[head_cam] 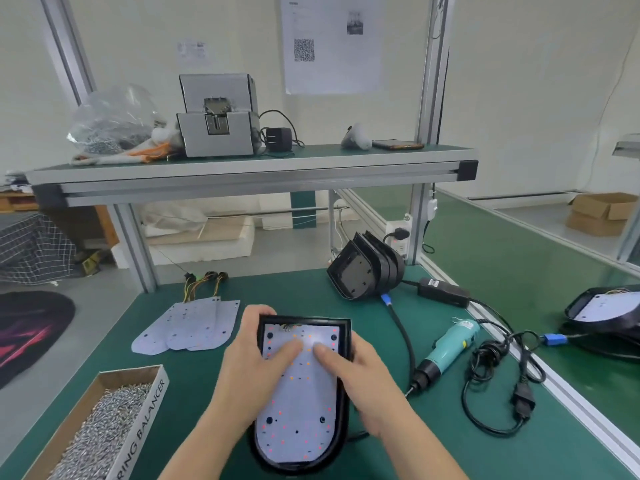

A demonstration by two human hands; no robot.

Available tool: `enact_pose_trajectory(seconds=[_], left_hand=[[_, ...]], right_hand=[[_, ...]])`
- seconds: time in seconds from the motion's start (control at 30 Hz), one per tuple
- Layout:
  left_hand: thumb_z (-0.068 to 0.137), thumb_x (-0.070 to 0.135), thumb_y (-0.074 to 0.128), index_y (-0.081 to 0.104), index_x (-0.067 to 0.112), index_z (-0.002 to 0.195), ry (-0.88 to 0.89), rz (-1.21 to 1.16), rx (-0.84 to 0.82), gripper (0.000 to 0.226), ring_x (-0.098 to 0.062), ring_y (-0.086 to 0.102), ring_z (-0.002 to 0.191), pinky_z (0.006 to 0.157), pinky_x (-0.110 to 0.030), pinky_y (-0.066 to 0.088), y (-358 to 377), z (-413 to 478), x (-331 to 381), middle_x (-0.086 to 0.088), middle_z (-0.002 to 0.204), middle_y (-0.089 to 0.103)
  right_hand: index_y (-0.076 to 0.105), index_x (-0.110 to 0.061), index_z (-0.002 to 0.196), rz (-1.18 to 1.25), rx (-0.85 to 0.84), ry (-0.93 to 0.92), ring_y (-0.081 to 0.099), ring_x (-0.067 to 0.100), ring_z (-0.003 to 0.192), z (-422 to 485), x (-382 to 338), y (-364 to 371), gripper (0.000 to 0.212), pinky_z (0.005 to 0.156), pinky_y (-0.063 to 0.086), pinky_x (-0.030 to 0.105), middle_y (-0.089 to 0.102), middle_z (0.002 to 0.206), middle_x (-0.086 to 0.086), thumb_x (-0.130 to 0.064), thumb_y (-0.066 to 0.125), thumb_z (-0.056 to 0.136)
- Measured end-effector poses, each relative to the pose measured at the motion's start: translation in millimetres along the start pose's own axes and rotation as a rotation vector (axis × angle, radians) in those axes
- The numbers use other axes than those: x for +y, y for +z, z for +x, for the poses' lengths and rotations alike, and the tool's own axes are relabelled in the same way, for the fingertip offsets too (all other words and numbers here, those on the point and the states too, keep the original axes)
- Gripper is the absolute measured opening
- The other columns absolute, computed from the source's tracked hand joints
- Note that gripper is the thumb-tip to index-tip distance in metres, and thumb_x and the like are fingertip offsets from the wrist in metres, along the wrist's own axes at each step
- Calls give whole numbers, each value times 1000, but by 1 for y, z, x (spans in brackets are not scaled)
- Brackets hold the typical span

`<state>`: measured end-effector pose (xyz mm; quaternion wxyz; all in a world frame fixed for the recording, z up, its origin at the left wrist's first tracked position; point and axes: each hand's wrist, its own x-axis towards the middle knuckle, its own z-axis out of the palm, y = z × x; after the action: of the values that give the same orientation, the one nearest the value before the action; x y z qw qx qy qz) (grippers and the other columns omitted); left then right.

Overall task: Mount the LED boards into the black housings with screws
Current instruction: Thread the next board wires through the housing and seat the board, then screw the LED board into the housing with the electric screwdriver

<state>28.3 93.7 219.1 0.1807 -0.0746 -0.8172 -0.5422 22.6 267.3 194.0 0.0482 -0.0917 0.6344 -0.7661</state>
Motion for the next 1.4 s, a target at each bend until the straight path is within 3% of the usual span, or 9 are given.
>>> enact_pose_trajectory(seconds=[0.17, 0.27, 0.37, 0.57, 0.77, 0.93, 1.07, 1.27, 1.4], left_hand=[[91, 34, 68, 36, 48, 117, -227, 4, -158, 44, 2, 62, 73, 63, -16, 45, 5, -3, -17, 24, 81, 65], [93, 47, 61, 39, 42, 125, -337, 23, -156, 39, 0, 64, 92, 85, -29, 49, -14, -6, -33, 18, 89, 72], [93, 33, 65, 67, 34, 97, -351, 188, 24, 5, -11, 66, 96, 88, -40, 54, -53, -8, -48, 12, 95, 72], [87, 12, 62, 64, 25, 71, -482, 874, 304, 21, -25, 63, 69, 70, -35, 55, -156, -15, -89, 0, 75, 69], [87, 39, 68, 63, 25, 87, -662, 1153, -115, 15, -13, 65, 77, 72, -27, 55, -185, -30, -126, 6, 88, 68], [84, 37, 72, 64, 32, 77, -561, 1141, -63, 12, -12, 64, 66, 63, -25, 50, -167, -36, -134, 10, 82, 68], [76, 3, 71, 60, 25, 59, -549, 1072, 18, 29, -17, 61, 54, 49, -24, 45, -165, -39, -143, 6, 61, 63], [72, 6, 79, 62, 35, 55, -518, 1059, 126, 38, -22, 60, 62, 57, -28, 45, -169, -42, -150, 10, 63, 64], [75, 4, 83, 74, 28, 63, -589, 604, 328, 27, -24, 70, 56, 65, -34, 57, -177, -41, -158, 7, 60, 71]], right_hand=[[65, -2, 116, 38, 124, 40, 72, 34, 105, 10, 22, -8, 20, 91, 58, 45, 76, 109, 13, -6, 64, 97], [65, -6, 115, -13, 228, 81, 72, 31, 105, 12, 38, -19, 19, 95, 56, 49, 76, 109, 9, -6, 66, 96], [65, -10, 112, -61, 306, 113, 72, 28, 105, 17, 50, -26, 18, 98, 54, 52, 76, 110, 7, -8, 67, 95], [67, -11, 109, -208, 331, 197, 66, 29, 110, 29, 61, -22, 17, 99, 52, 46, 72, 111, 6, -5, 57, 97], [66, -9, 103, -272, 334, 214, 67, 29, 97, 36, 58, -19, 16, 91, 54, 44, 73, 105, 10, -3, 57, 92], [67, -9, 94, -285, 270, 231, 62, 18, 77, 37, 55, -19, 11, 71, 50, 29, 72, 92, 4, -5, 57, 91], [70, -4, 93, -223, 267, 236, 67, 22, 79, 38, 55, -20, 13, 78, 56, 37, 76, 97, 13, -1, 57, 91], [67, 0, 91, -246, 258, 234, 62, 20, 74, 38, 58, -21, 11, 70, 50, 31, 72, 86, 7, -4, 57, 90], [63, -7, 80, -264, 255, 217, 56, 16, 66, 36, 56, -20, 12, 64, 46, 27, 65, 75, -1, -5, 57, 90]])
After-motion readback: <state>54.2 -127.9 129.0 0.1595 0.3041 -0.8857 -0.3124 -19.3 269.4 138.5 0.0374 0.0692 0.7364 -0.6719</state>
